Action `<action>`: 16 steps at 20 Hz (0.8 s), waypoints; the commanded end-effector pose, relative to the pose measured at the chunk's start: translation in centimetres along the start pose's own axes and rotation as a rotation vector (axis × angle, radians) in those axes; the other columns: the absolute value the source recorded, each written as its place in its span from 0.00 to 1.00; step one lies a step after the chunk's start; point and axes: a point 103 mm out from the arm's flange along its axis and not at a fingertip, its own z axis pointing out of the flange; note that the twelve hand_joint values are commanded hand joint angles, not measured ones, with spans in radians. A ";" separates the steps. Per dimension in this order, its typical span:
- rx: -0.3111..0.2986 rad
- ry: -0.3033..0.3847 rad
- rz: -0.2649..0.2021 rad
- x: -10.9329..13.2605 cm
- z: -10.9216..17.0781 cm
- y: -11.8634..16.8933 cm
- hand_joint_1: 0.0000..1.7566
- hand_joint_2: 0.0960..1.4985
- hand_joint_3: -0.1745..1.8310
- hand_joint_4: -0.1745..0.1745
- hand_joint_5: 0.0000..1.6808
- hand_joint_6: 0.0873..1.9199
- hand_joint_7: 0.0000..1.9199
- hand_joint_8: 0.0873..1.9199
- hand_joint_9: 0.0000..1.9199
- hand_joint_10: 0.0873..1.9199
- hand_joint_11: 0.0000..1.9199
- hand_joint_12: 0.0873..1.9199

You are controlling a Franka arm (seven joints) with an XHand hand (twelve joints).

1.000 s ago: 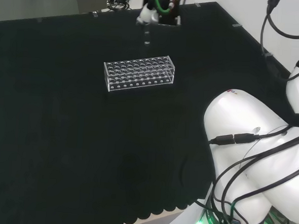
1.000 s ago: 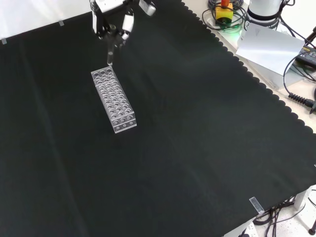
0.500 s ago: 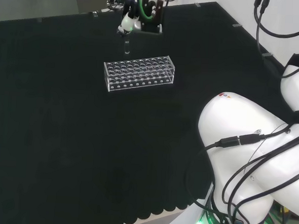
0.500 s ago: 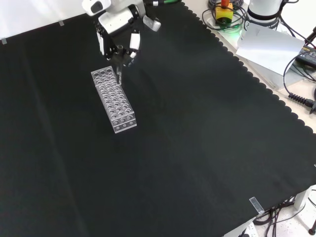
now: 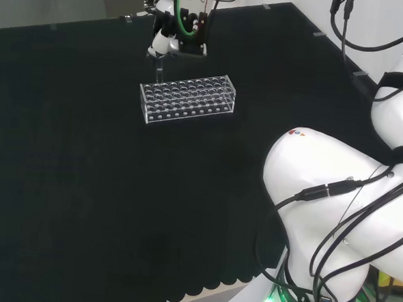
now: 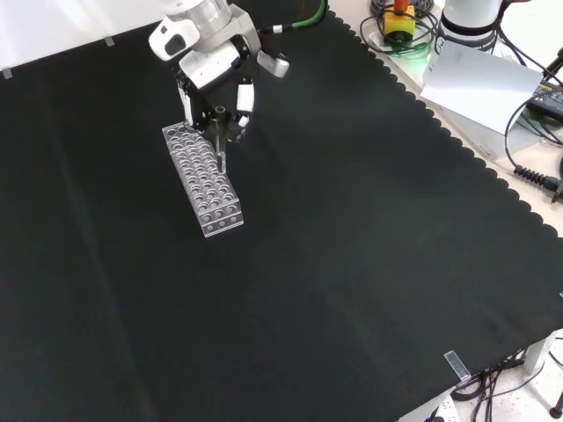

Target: Put the test tube back in the rack.

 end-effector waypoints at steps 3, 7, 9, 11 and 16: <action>0.033 0.019 0.011 -0.2 1.5 1.2 0.69 0.43 0.39 0.00 0.74 0.33 0.86 0.27 0.81 0.26 0.65 0.42; 0.044 0.019 0.020 -0.6 2.0 2.1 0.69 0.43 0.39 0.00 0.74 0.33 0.86 0.27 0.81 0.26 0.65 0.42; 0.048 0.024 0.021 -0.7 2.1 2.5 0.69 0.43 0.39 0.00 0.74 0.33 0.86 0.27 0.81 0.26 0.65 0.42; 0.045 0.034 0.018 -0.8 2.0 2.6 0.69 0.43 0.39 0.00 0.74 0.33 0.86 0.27 0.81 0.26 0.65 0.42; 0.067 0.031 0.027 -0.7 2.1 3.1 0.69 0.43 0.39 0.00 0.74 0.33 0.86 0.27 0.81 0.26 0.65 0.42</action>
